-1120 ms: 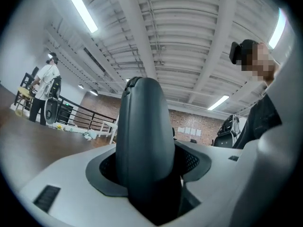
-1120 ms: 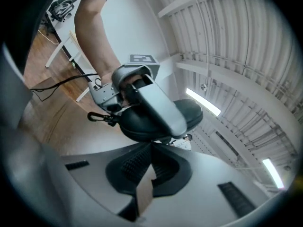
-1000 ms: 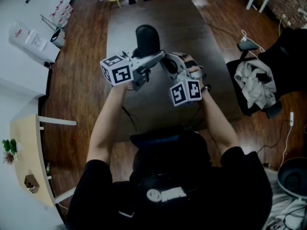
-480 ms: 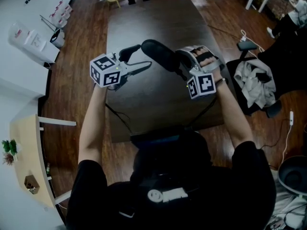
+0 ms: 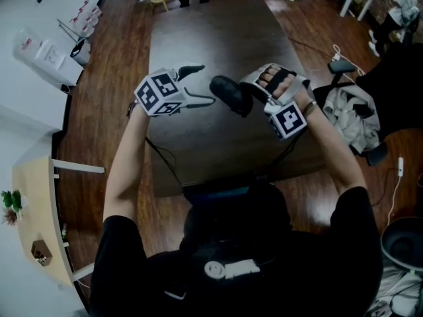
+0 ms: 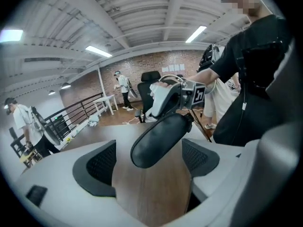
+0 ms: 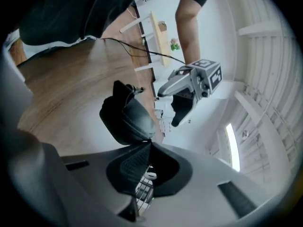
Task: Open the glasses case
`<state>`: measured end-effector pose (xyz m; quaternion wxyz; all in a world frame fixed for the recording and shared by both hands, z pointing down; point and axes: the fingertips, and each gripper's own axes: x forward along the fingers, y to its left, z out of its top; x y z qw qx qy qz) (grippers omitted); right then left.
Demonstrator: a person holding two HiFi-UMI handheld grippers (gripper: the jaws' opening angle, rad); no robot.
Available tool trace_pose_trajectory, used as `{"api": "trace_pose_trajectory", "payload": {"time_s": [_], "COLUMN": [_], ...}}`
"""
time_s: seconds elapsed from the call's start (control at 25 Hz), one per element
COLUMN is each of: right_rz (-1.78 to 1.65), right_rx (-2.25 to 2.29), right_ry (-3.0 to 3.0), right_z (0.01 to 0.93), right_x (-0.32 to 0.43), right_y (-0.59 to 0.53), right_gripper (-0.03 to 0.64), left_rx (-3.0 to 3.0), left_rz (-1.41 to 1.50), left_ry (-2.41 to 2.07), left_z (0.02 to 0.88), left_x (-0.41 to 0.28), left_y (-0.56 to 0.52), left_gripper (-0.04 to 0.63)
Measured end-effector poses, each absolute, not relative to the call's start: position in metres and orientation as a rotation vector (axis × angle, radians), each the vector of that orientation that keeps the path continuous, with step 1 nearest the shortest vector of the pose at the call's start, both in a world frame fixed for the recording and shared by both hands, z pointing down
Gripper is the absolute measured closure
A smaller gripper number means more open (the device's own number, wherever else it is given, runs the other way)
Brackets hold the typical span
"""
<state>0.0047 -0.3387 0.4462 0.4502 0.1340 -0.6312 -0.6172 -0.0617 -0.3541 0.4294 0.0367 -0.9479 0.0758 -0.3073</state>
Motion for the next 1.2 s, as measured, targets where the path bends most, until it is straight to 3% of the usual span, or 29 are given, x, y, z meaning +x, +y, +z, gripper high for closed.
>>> {"api": "trace_pose_trajectory", "payload": {"time_s": [0.44, 0.64, 0.96, 1.2], "right_rz": [-1.819, -1.862, -1.929, -1.852], "right_rx": [0.163, 0.160, 0.094, 0.138], "right_ry": [-1.532, -1.554, -1.573, -1.589], "right_z": [0.424, 0.421, 0.423, 0.426], "right_x": [-0.047, -0.051, -0.058, -0.048], "right_y": [-0.310, -0.307, -0.290, -0.299], "right_gripper": [0.615, 0.615, 0.614, 0.614], "left_rx": [-2.801, -2.831, -2.933, -3.004], "left_rz": [-1.242, -1.229, -1.100, -1.052], "left_ry": [-0.234, -0.333, -0.463, -0.370], "left_z": [0.482, 0.496, 0.500, 0.495], "left_x": [-0.041, -0.032, -0.022, -0.022], "left_y": [-0.299, -0.276, -0.250, -0.256], "left_gripper": [0.169, 0.221, 0.215, 0.253]}}
